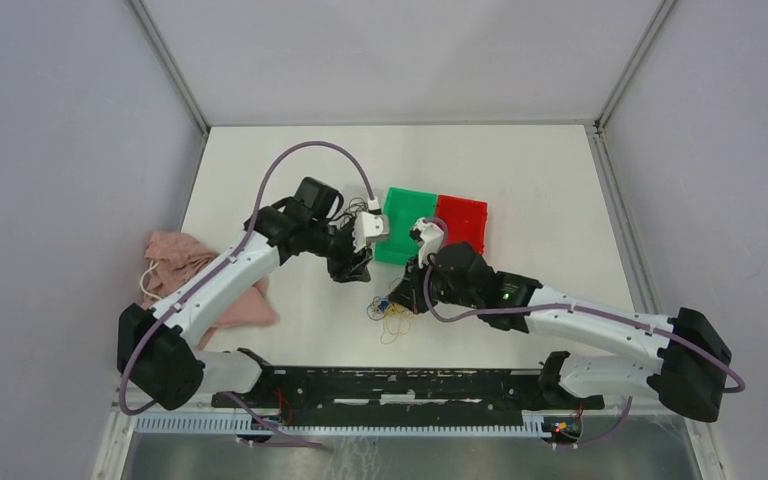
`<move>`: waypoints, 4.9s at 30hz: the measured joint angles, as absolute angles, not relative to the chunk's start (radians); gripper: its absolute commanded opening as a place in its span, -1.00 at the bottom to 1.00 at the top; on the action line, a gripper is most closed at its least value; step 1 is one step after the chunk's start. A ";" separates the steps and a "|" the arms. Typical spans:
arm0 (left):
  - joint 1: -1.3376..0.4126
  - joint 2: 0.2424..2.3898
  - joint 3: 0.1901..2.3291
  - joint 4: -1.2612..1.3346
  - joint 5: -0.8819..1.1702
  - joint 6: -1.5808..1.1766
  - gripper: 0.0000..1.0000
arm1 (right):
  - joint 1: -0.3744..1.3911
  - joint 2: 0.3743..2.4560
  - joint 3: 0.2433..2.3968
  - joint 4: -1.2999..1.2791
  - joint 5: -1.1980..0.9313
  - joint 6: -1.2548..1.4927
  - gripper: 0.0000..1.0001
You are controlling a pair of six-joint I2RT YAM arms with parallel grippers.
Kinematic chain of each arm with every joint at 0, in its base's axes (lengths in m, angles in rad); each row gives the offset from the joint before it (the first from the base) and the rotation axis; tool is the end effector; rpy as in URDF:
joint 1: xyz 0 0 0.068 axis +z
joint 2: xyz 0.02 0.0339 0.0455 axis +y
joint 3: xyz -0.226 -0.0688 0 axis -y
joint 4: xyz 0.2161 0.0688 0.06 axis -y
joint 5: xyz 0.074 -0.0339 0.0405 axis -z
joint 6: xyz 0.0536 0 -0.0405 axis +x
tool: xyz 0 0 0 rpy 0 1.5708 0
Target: Untangle the cables
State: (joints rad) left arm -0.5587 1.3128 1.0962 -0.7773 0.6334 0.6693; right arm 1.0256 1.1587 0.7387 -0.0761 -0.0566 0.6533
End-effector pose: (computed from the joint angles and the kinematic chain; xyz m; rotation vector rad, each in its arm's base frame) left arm 0.1953 -0.1595 0.2459 1.5963 1.8536 -0.7568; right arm 0.1340 0.2268 0.2266 -0.4543 2.2071 1.0417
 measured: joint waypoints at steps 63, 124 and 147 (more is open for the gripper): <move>-0.564 0.812 0.723 -0.238 0.586 0.510 -0.55 | 0.898 1.029 0.697 0.054 -0.410 0.683 0.09; -0.732 0.836 0.546 -0.071 0.619 0.467 0.12 | 0.894 1.142 0.781 -0.084 -0.421 0.725 -1.00; -0.736 0.844 0.553 0.072 0.503 0.394 -0.94 | 0.889 1.129 0.774 0.057 -0.469 0.826 -0.01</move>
State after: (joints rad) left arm -0.7364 0.8444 0.5526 0.0723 0.5034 0.3943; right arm 0.8890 1.1286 0.7742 0.0570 -0.4690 0.8261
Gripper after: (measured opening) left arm 0.048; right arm 0.423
